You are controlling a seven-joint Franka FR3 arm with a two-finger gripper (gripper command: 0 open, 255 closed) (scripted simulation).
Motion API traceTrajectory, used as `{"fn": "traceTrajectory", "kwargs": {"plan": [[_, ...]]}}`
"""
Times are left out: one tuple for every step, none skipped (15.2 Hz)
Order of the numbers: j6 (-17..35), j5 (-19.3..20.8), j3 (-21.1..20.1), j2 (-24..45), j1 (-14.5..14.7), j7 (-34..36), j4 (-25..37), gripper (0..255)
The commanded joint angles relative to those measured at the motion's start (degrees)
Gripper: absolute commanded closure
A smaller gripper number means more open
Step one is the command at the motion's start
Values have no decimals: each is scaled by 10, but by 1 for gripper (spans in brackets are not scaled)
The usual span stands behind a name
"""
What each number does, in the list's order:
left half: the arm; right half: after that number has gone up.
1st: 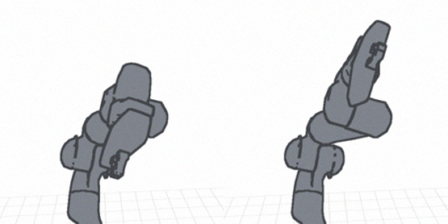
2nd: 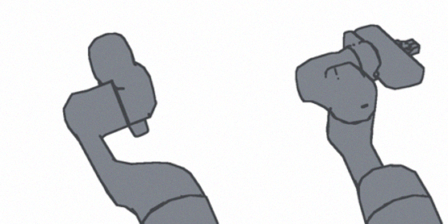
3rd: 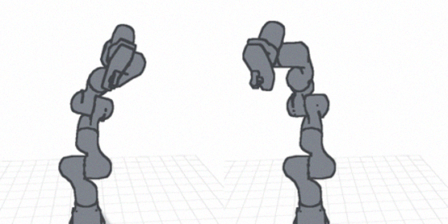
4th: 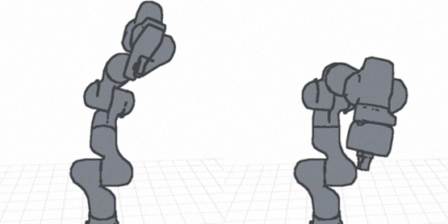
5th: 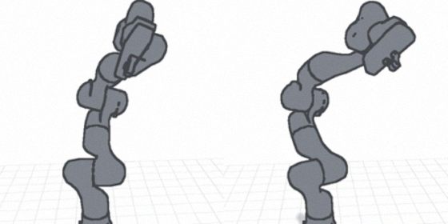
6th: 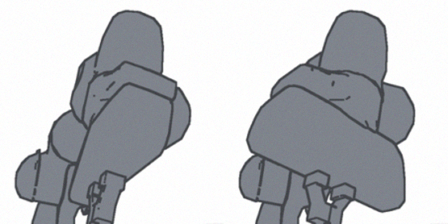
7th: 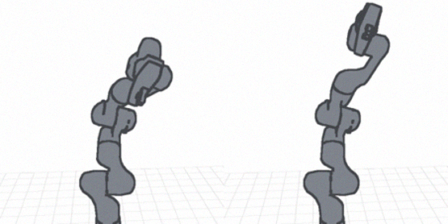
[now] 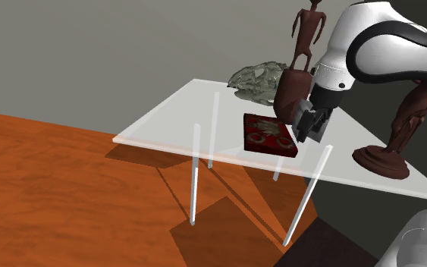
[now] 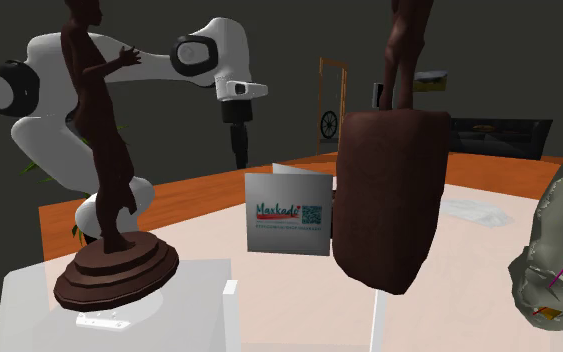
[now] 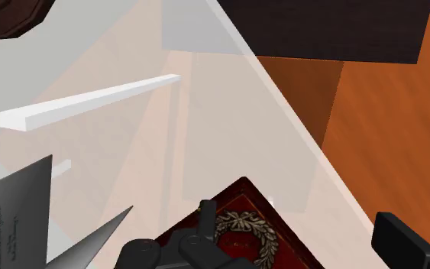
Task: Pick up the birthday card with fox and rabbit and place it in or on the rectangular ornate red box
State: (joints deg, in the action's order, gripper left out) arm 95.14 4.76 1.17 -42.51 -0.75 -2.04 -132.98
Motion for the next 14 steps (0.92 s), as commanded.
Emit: {"fn": "traceTrajectory", "kwargs": {"plan": [[0, 0, 0, 0, 0, 0, 0, 0], [1, 6, 14, 9, -2, -20, 9, 0], [3, 12, 28, 19, -3, -40, 19, 0], [4, 18, 41, 30, -5, -60, 30, 0], [5, 23, 55, 42, -6, -79, 41, 0], [7, 27, 68, 54, -6, -99, 53, 0], [8, 30, 81, 67, -7, -119, 67, 0], [9, 33, 95, 81, -7, -139, 81, 0], [10, 35, 108, 95, -7, -159, 96, 0], [10, 37, 120, 111, -6, -178, 111, 0], [10, 37, 133, 127, -6, -199, 128, 0], [11, 36, 146, 143, -5, -219, 145, 0], [10, 35, 159, 161, -4, -239, 164, 0], [10, 33, 171, 179, -3, -260, 183, 0]]}}
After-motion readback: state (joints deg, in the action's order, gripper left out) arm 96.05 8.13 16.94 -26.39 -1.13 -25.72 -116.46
